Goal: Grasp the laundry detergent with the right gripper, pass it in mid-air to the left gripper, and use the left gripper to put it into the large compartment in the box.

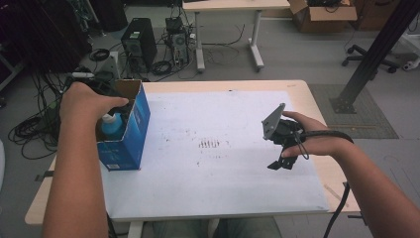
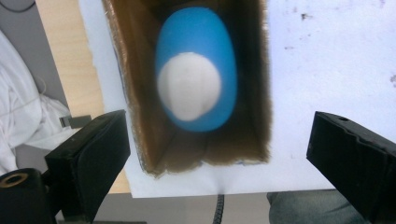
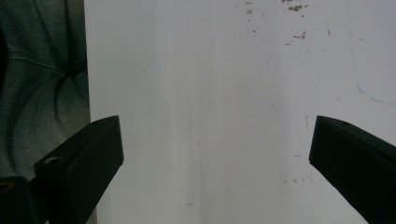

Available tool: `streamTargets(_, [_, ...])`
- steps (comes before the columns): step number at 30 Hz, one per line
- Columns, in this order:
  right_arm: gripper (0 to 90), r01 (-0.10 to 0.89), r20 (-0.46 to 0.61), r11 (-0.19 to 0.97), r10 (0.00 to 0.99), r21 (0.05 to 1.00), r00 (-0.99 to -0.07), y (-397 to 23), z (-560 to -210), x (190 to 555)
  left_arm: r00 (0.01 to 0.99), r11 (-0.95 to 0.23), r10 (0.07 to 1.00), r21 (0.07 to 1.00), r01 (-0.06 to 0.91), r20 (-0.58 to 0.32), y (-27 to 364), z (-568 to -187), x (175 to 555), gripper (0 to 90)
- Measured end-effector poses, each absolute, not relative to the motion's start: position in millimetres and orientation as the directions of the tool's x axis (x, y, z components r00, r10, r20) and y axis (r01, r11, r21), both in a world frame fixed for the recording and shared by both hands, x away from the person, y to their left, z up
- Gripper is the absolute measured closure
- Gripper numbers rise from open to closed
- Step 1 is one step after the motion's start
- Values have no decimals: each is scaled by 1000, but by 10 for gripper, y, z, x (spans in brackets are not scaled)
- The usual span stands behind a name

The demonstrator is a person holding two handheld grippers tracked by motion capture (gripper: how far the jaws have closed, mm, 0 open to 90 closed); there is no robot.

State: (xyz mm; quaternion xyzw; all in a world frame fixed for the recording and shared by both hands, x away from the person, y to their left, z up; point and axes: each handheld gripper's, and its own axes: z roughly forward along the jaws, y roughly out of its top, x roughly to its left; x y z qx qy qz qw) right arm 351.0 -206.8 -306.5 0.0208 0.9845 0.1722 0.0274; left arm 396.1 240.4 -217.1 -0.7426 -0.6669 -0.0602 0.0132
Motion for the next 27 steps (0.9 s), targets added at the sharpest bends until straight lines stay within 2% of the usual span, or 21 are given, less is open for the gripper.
streamTargets(11, [30,33,-55,938,56,346,-997,-2090,-3021,3475,200,-210,971,70,975,132,2169,-1982,3913,52])
streamTargets(20, [30,43,-54,938,66,343,-996,-2133,-2999,3467,373,-385,919,85,919,132,1824,-1830,3871,52])
streamTargets(27, [30,49,-57,938,73,343,-996,-2165,-2979,3467,525,-537,841,77,840,133,1507,-1742,3837,52])
